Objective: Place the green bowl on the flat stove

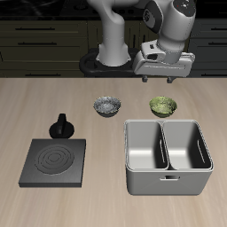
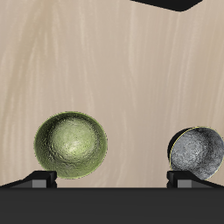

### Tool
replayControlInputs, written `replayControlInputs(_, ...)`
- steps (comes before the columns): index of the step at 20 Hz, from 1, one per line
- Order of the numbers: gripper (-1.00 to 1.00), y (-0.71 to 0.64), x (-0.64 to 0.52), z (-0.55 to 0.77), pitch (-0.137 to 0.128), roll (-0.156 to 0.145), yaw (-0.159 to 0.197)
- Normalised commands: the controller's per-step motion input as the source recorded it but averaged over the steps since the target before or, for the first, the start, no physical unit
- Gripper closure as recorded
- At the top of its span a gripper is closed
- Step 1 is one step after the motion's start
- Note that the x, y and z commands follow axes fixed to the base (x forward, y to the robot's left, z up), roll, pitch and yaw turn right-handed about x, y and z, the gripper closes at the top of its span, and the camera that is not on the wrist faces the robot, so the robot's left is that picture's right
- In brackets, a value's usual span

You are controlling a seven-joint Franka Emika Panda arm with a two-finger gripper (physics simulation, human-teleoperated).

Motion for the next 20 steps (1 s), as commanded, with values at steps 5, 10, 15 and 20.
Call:
replayControlInputs(5, -1.0, 0.02, 0.06, -0.45, 0.082, -0.003, -0.023)
replayControlInputs(10, -1.0, -0.02, 0.01, -0.3, 0.02, -0.016, -0.004)
replayControlInputs(15, -1.0, 0.06, -0.1, -0.34, 0.044, 0.025, -0.029)
replayControlInputs(20, -1.0, 0.02, -0.13, -0.21, 0.006, 0.02, -0.014)
